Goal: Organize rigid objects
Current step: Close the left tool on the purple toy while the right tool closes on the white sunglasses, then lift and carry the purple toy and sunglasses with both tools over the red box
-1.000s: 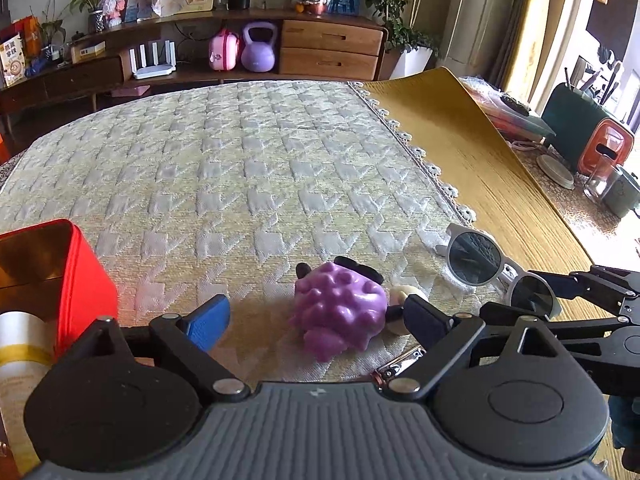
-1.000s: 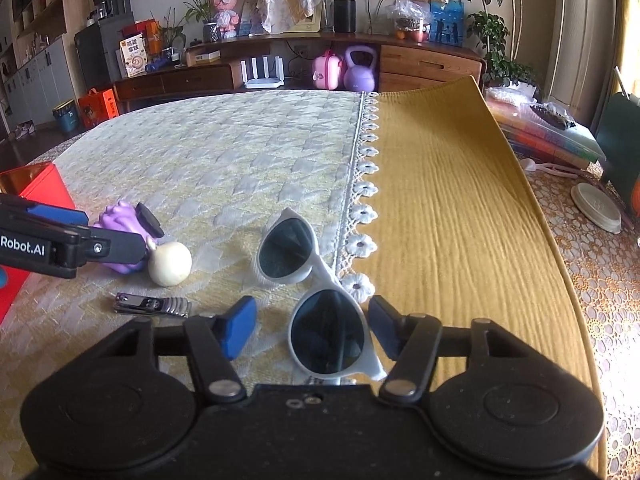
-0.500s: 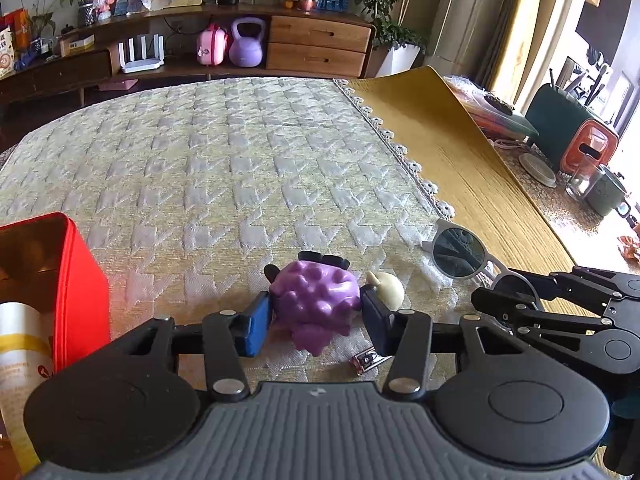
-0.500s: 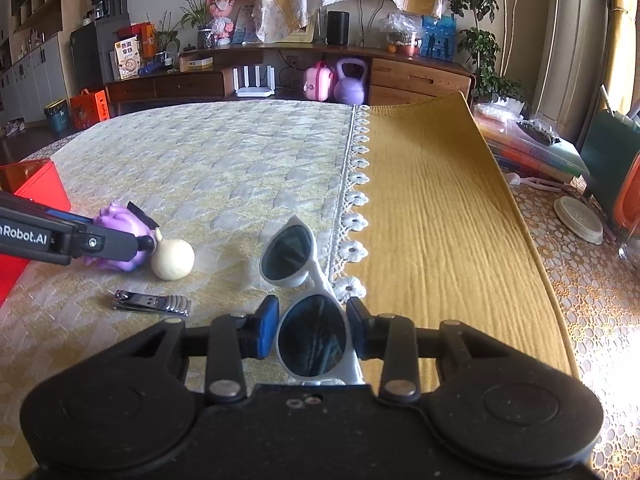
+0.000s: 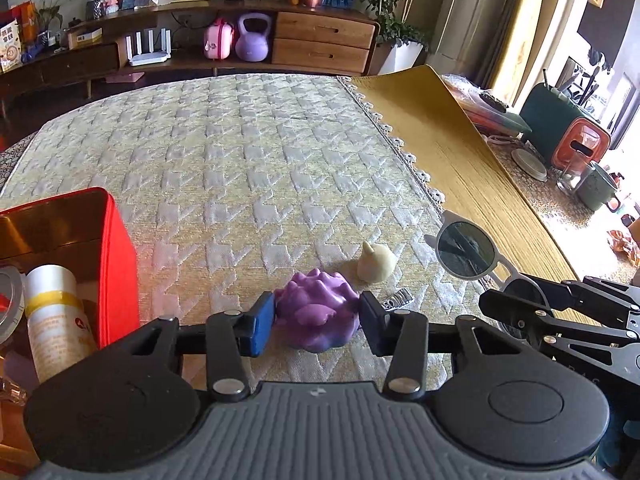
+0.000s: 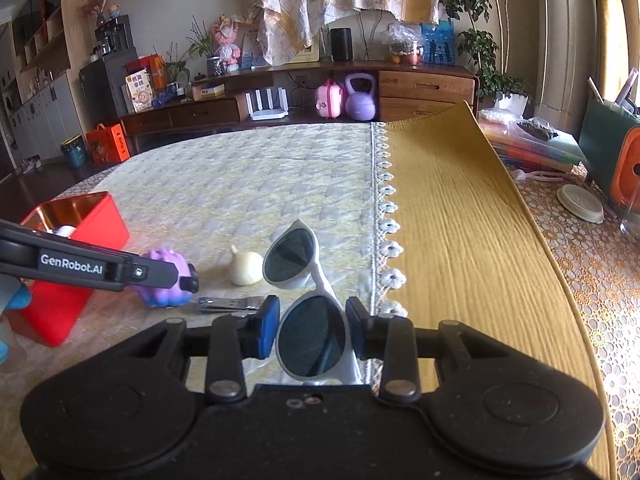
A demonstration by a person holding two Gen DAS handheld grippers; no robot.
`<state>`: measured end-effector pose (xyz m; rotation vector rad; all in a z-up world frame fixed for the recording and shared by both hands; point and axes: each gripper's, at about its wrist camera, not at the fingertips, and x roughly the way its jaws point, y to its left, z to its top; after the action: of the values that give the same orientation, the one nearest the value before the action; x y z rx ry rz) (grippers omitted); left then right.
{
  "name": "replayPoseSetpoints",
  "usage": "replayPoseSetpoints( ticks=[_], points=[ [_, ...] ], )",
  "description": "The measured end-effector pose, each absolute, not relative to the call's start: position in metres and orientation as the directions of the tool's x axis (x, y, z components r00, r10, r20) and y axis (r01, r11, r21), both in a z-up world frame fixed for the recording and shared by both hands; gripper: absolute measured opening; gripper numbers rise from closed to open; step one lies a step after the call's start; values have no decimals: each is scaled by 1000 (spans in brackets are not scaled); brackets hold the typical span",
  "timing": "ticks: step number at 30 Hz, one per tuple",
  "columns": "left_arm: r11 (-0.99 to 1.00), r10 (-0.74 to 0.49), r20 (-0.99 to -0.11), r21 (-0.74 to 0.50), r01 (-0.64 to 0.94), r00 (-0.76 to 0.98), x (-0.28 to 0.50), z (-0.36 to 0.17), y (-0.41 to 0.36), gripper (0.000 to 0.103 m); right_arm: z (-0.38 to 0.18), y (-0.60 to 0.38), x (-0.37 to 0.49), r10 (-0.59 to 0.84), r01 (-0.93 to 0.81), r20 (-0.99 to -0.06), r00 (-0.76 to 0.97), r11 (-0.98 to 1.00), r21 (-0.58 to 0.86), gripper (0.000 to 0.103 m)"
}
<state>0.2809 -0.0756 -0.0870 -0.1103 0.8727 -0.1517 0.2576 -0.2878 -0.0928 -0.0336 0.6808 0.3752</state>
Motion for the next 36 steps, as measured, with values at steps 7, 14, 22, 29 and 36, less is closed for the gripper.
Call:
replayPoseSetpoints(
  ticks=[7,14,22,29,36],
  points=[
    [985,-170,-753,-148,88,636,259,-77,-69,31,-80,-280,235,339,-357,-607,719,929,97,35],
    [980,-196,-751,-174,97,630,239,-73,-58,20,-73,-270,210,353,-366,-601,717,924,107,35],
    [960,-276,-742,-246,135,611,228,-74,-54,57,-70,-274,197,356,-354,-598,719,927,125,35],
    [960,-281,-744,-205,193,606,229,-87,-70,75,-74,-275,193,366,-357,-597,714,924,139,35],
    [975,-201,-765,-98,198,612,241,-107,-85,75,-81,-280,194,364,-344,-609,705,926,155,35]
  ],
)
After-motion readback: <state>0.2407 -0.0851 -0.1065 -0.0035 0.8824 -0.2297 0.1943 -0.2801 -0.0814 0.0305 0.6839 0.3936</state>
